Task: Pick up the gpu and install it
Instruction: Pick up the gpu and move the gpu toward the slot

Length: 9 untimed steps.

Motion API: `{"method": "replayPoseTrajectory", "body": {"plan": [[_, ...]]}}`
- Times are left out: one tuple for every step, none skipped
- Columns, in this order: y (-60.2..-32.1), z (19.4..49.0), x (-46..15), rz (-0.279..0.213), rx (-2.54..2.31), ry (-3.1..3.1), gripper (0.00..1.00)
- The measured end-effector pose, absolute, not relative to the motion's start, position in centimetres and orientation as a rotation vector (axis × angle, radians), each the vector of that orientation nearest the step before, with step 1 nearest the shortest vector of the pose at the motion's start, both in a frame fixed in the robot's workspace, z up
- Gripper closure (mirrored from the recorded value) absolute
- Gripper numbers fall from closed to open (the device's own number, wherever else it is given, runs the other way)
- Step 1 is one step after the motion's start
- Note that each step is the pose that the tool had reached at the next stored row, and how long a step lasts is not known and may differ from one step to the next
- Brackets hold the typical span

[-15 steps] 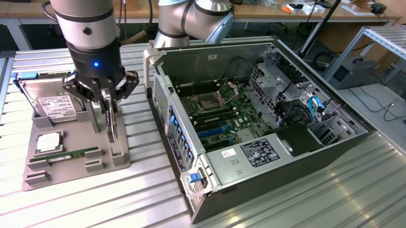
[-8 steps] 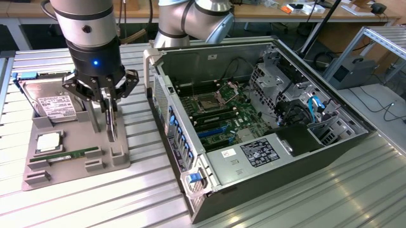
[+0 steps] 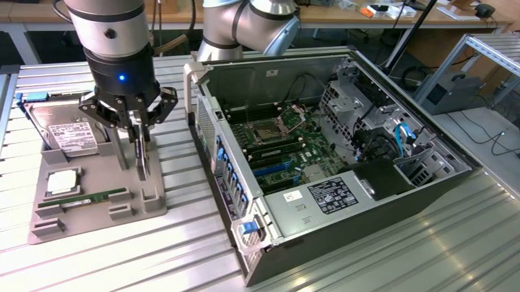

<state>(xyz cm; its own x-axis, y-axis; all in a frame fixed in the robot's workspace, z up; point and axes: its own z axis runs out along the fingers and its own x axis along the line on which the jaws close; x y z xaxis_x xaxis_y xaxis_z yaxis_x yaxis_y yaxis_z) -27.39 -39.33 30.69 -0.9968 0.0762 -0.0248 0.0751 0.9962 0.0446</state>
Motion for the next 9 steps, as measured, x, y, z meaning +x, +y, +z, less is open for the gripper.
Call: {"method": "replayPoseTrajectory", "body": {"plan": [[-39.33,30.77,-27.39,0.068,0.118,3.112,0.73],[-39.33,30.79,-27.39,0.068,0.118,3.112,0.73],[-39.33,30.83,-27.39,0.068,0.118,3.112,0.73],[-39.33,30.85,-27.39,0.068,0.118,3.112,0.73],[-39.33,30.89,-27.39,0.068,0.118,3.112,0.73],[-39.33,30.91,-27.39,0.068,0.118,3.112,0.73],[-39.33,30.95,-27.39,0.068,0.118,3.112,0.73],[-39.33,30.98,-27.39,0.068,0.118,3.112,0.73],[-39.33,31.00,-27.39,0.068,0.118,3.112,0.73]]}}
